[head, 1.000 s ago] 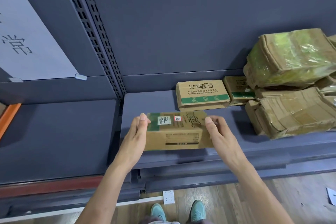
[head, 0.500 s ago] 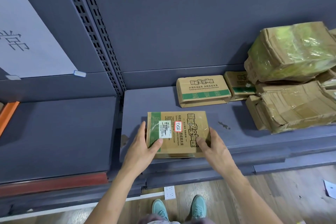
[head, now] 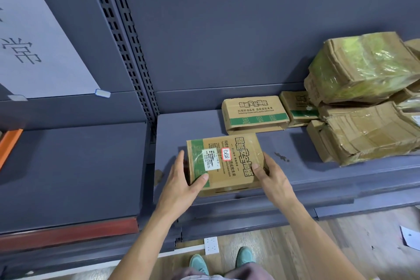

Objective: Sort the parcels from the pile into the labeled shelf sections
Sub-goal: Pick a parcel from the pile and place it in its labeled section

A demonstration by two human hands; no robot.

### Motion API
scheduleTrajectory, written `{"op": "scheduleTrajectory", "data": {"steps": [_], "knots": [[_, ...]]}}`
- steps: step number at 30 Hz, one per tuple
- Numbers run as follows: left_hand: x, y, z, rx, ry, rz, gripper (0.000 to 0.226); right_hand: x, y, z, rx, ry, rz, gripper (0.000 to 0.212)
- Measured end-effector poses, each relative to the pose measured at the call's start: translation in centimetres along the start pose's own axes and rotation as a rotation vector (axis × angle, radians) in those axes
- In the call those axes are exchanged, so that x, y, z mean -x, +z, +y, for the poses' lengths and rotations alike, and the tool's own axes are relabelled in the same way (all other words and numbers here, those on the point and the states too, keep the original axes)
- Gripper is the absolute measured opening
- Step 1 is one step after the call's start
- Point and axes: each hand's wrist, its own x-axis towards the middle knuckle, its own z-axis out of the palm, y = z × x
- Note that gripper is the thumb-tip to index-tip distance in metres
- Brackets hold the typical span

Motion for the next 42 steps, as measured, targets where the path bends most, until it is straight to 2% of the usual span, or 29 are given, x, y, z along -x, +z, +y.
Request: {"op": "scheduleTrajectory", "data": {"steps": [4,7,10,12,16,20,23,27,30,33,37,39,42], "knots": [[-2.5,-1.1,1.1,-0.010,-0.007,-0.021,0.103,-0.1,0.1,0.2,-0.021,-0.007,-0.019,0.030],[-3.8,-1.4,1.2,0.053,-0.020,-0.071,0.099,-0.3,0.2,0.7,-0.032,-0.015,-0.039,0.027],[-3.1,-0.8,0.8,0.157,-0.084,-0.034,0.099,-0.5,0.4,1.2,-0.036,0.019,-0.025,0.026],[-1.9,0.3,0.5,0.175,-0.083,0.008,0.087,-0.4,0.5,1.3,-0.046,-0.004,-0.001,0.012],[-0.5,1.4,0.2,0.230,-0.059,0.071,0.052,-0.6,0.6,1.5,-0.052,0.013,-0.031,0.012],[0.5,1.1,1.0,0.236,-0.095,0.111,0.066,-0.4,0.7,0.9,-0.080,-0.016,-0.053,0.018],[1.7,0.8,1.6,0.246,-0.173,0.177,0.072,-0.3,1.0,0.1,-0.104,-0.018,-0.095,0.016],[3.9,-0.1,1.2,0.290,-0.253,0.263,0.070,-0.6,2.2,-1.1,-0.108,-0.052,-0.163,0.033],[6.5,-0.9,0.2,0.325,-0.293,0.353,0.064,-0.9,3.5,-2.3,-0.128,-0.093,-0.256,0.032],[9.5,-2.0,-1.1,0.391,-0.346,0.482,0.048,-0.9,5.7,-3.8,-0.137,-0.106,-0.383,0.035],[13.2,-3.7,-2.8,0.469,-0.430,0.604,0.046,0.5,8.9,-6.3,-0.099,-0.188,-0.496,0.038],[14.8,-4.4,-3.8,0.500,-0.447,0.674,0.051,1.3,10.4,-7.4,-0.083,-0.211,-0.543,0.035],[16.9,-5.0,-5.3,0.549,-0.479,0.779,0.043,2.3,12.7,-8.8,-0.080,-0.218,-0.600,0.025]]}}
